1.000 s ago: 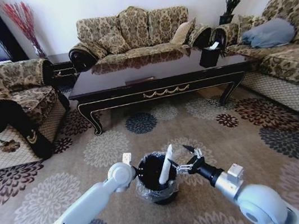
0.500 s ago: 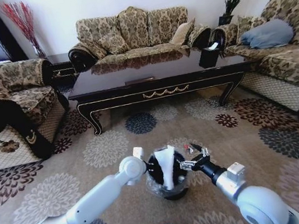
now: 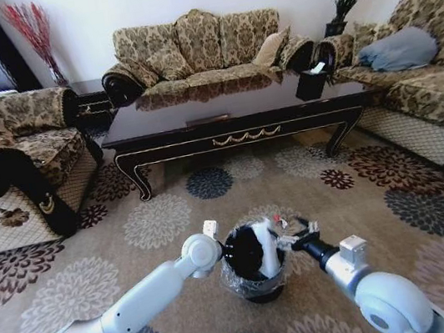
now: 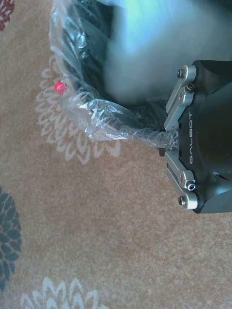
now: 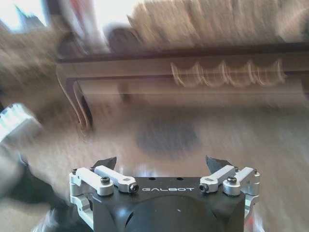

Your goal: Move to the front of the table and pick up the trash from the floor, then place it into the trash bin.

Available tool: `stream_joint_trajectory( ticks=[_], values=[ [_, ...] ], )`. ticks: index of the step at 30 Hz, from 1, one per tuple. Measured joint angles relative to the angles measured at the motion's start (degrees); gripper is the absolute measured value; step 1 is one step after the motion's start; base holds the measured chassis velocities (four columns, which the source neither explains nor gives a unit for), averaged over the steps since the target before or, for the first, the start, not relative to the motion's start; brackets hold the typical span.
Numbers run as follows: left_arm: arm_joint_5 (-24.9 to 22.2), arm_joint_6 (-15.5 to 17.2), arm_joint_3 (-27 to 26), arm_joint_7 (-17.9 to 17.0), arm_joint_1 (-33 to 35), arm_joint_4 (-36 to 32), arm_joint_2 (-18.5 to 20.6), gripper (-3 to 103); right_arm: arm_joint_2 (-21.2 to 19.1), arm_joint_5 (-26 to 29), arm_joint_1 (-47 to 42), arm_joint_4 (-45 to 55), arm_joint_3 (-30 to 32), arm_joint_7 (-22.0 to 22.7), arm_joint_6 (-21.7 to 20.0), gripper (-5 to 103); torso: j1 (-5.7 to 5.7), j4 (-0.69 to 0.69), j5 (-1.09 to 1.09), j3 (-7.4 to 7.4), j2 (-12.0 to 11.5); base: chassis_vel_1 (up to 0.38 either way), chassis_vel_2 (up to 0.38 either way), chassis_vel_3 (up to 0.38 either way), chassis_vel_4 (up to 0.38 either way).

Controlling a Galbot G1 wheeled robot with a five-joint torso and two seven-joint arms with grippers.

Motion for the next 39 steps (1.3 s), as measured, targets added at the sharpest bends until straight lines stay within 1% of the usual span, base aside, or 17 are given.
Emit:
stream_joint_trajectory(
  ticks=[1, 2, 3, 4, 5, 6, 8, 10, 17, 19, 20, 22, 23, 24, 26, 32, 39],
  values=[
    [0.0, 0.0, 0.0, 0.0, 0.0, 0.0, 0.0, 0, 0.0, 0.0, 0.0, 0.0, 0.0, 0.0, 0.0, 100, 0.0, 0.0, 0.0, 0.0, 0.0, 0.0, 0.0, 0.0, 0.0],
    [-0.03, 0.0, -0.09, 0.0, 0.15, -0.04, 0.15, 0, -0.12, 3.92, -0.23, 0.25, -0.16, -0.72, -0.8, 100, 0.0, 0.04, 0.0, 0.0, 0.0, 0.0, 0.0, 0.0, 0.0],
    [-0.02, 0.0, -0.14, 0.0, 0.14, -0.13, 0.37, 0, 0.17, 6.52, -0.23, 0.79, -0.33, 1.85, -4.17, 100, 0.0, 0.03, 0.02, 0.0, 0.0, 0.0, 0.0, 0.0, 0.0],
    [-0.06, 0.0, -0.3, -0.03, 0.12, -0.2, 0.56, 0, 0.7, 0.33, -0.4, -0.16, -0.25, 0.45, -0.82, 100, 0.0, 0.02, 0.0, 0.01, 0.0, 0.0, 0.0, 0.0, 0.0],
    [-0.19, 0.01, -0.69, -0.02, 0.18, -0.32, 0.68, 0, 0.82, -1.37, -0.62, -0.77, -0.06, -1.39, 0.96, 100, 0.0, 0.02, 0.01, 0.0, 0.0, 0.0, 0.0, 0.0, 0.0],
    [-0.19, 0.01, -0.69, -0.02, 0.18, -0.32, 0.68, 0, 0.82, -1.37, -0.62, -0.77, -0.06, -1.39, 0.96, 100, 0.0, 0.02, 0.01, 0.0, 0.0, 0.0, 0.0, 0.0, 0.0],
    [-0.15, 0.0, -1.51, 0.1, 0.6, -0.44, 1.15, 0, 1.07, 2.69, -1.21, 0.27, -0.16, -1.65, 0.12, 100, 0.0, -0.02, 0.02, 0.01, 0.0, 0.0, 0.0, 0.0, 0.0],
    [0.05, 0.0, -3.39, 0.48, 1.9, -0.48, 1.91, 0, 0.96, -0.56, -0.67, -1.77, -0.08, -4.3, 4.01, 100, 0.0, 0.0, 0.0, 0.0, 0.0, 0.0, 0.0, 0.0, 0.0],
    [1.1, 0.0, -9.98, 1.94, 5.45, -0.38, 6.01, 0, 0.74, 1.66, 5.39, -8.81, 0.15, -3.06, 6.85, 100, 0.0, 0.02, 0.0, 0.01, 0.0, 0.0, 0.0, 0.0, 0.0],
    [1.34, 0.01, -14.31, 3.28, 7.3, -0.38, 9.28, 0, 0.57, 2.73, 9.51, -14.3, 0.16, -2.67, 8.09, 100, 0.0, 0.03, 0.0, 0.01, 0.0, 0.0, 0.0, 0.0, 0.0],
    [1.34, 0.01, -14.31, 3.28, 7.3, -0.38, 9.28, 0, 0.57, 2.73, 9.51, -14.3, 0.16, -2.67, 8.09, 100, 0.0, 0.03, 0.0, 0.01, 0.0, 0.0, 0.0, 0.0, 0.0],
    [1.52, 0.01, -17.52, 4.48, 8.38, -0.25, 11.23, 0, 0.46, 2.71, 12.1, -18.58, -0.3, -2.68, 8.85, 100, 0.0, 0.03, 0.0, 0.01, 0.0, 0.0, 0.0, 0.0, 0.0],
    [1.72, 0.01, -20.77, 5.48, 9.46, 0.04, 12.51, 0, 0.47, 2.4, 14.58, -23.15, -1.07, -2.93, 9.62, 100, 0.0, 0.05, 0.03, 0.01, 0.0, 0.0, 0.0, 0.0, 0.0],
    [1.72, 0.01, -20.77, 5.48, 9.46, 0.04, 12.51, 0, 0.47, 2.4, 14.58, -23.15, -1.07, -2.93, 9.62, 100, 0.0, 0.05, 0.03, 0.01, 0.0, 0.0, 0.0, 0.0, 0.0],
    [1.57, -0.02, -24.47, 6.75, 10.56, 0.65, 13.78, 0, 0.98, 1.17, 17.38, -30.14, -2.05, -3.77, 10.72, 100, 0.0, 0.04, 0.0, 0.01, 0.0, 0.0, 0.0, 0.0, 0.0],
    [2.71, -0.01, -28.29, 9.7, 12.39, 2.59, 15.41, 0, 3.4, -2.93, 21.15, -42.14, -3.26, -5.93, 13.52, 100, 0.0, -0.02, -0.01, 0.01, 0.0, 0.0, 0.0, 0.0, 0.0],
    [3.79, -0.01, -32.99, 10.53, 18.25, 1.73, 16.77, 0, 5.7, -6.05, 26.79, -52.93, -6.36, -7.35, 15.53, 100, 0.0, 0.02, 0.0, 0.01, 0.0, 0.0, 0.0, 0.0, 0.0]
  ],
)
